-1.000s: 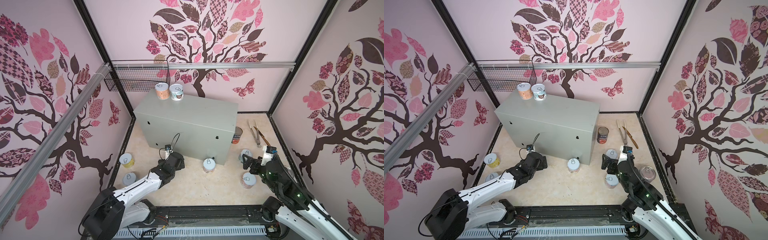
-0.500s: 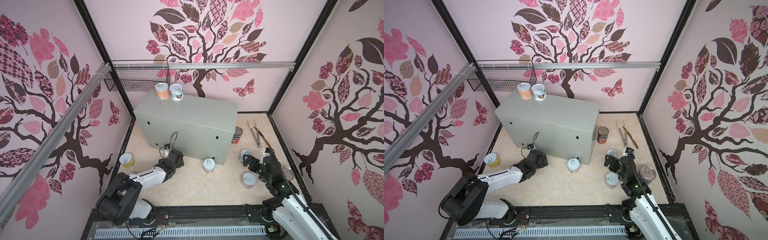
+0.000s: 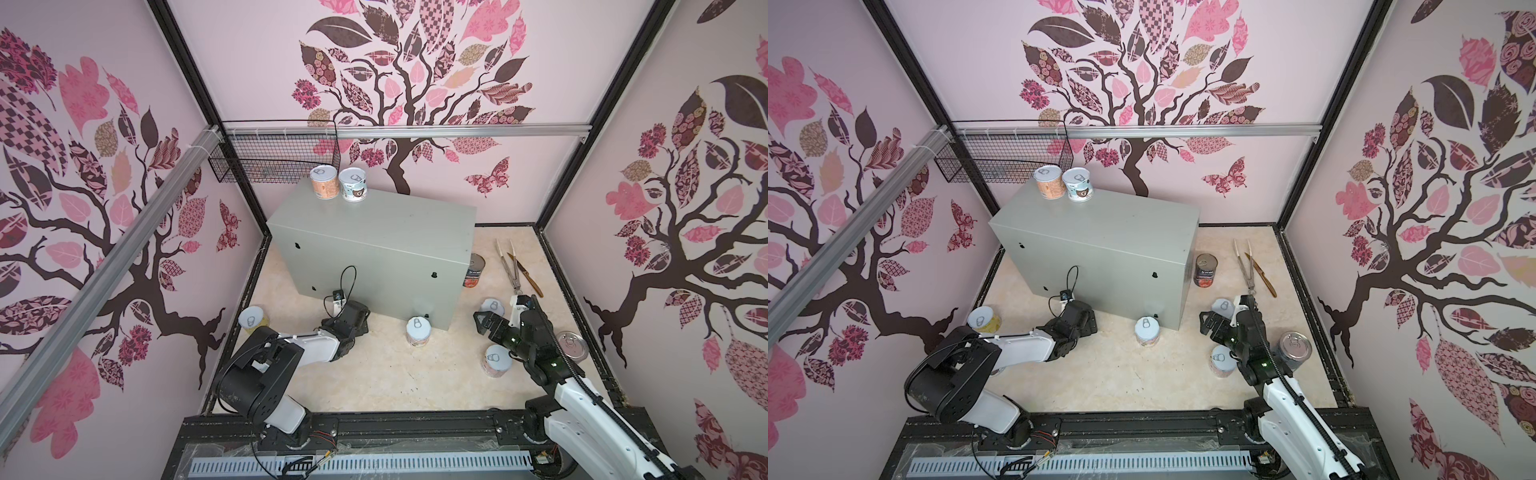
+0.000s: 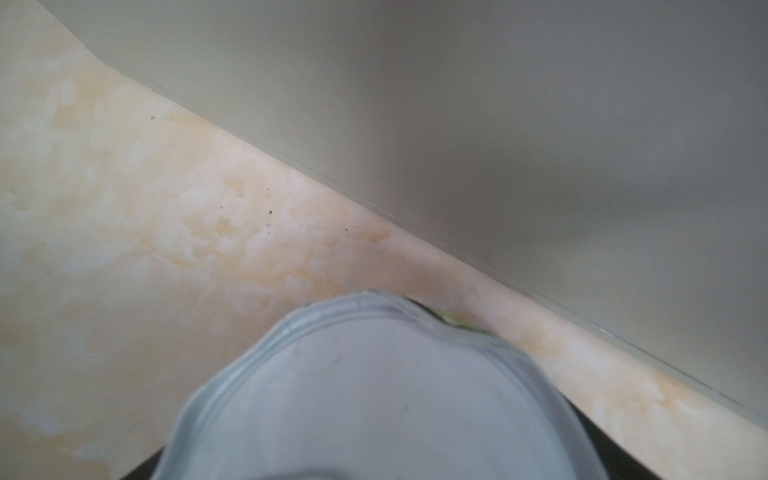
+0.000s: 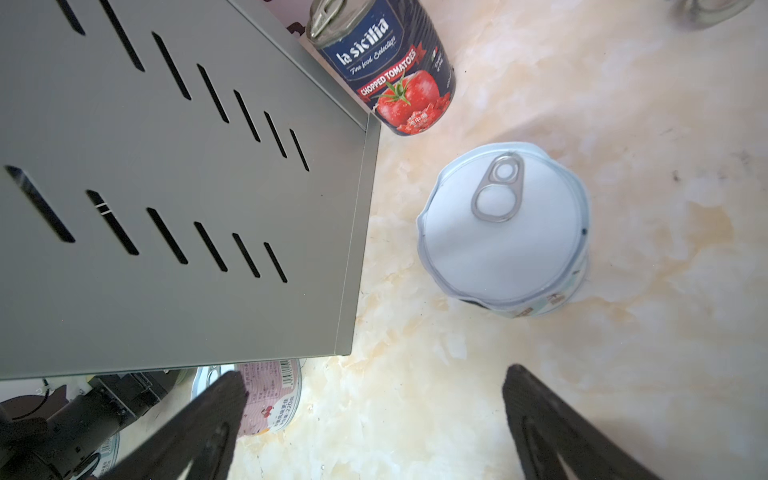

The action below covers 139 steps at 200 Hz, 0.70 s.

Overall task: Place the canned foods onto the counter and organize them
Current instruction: 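Close the left gripper on the white-lidded can by the cabinet and lift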

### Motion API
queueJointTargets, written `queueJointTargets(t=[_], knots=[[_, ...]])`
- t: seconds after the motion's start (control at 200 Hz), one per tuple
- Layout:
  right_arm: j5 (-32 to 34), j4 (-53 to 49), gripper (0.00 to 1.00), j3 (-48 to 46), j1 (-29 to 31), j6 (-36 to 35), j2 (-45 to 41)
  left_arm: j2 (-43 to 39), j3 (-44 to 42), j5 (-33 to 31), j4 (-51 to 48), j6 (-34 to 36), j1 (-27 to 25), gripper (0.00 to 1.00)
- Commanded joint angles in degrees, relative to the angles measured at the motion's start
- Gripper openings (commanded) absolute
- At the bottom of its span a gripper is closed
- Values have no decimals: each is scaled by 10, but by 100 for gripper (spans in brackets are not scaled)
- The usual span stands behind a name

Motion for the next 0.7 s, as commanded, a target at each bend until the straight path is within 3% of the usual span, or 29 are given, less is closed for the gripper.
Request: queueJointTargets(t=[0.0,0.32,0.69], knots=[[-13,29,100,4,-3,-2,7,7,4,-15,16,15,3,88],[-34,44,98,5,-3,-3,19,-28,-6,-12,1,22,3,63],[-65,61,99,0,-3,34,-14,-190,-3,-1,-95,21,2,59]])
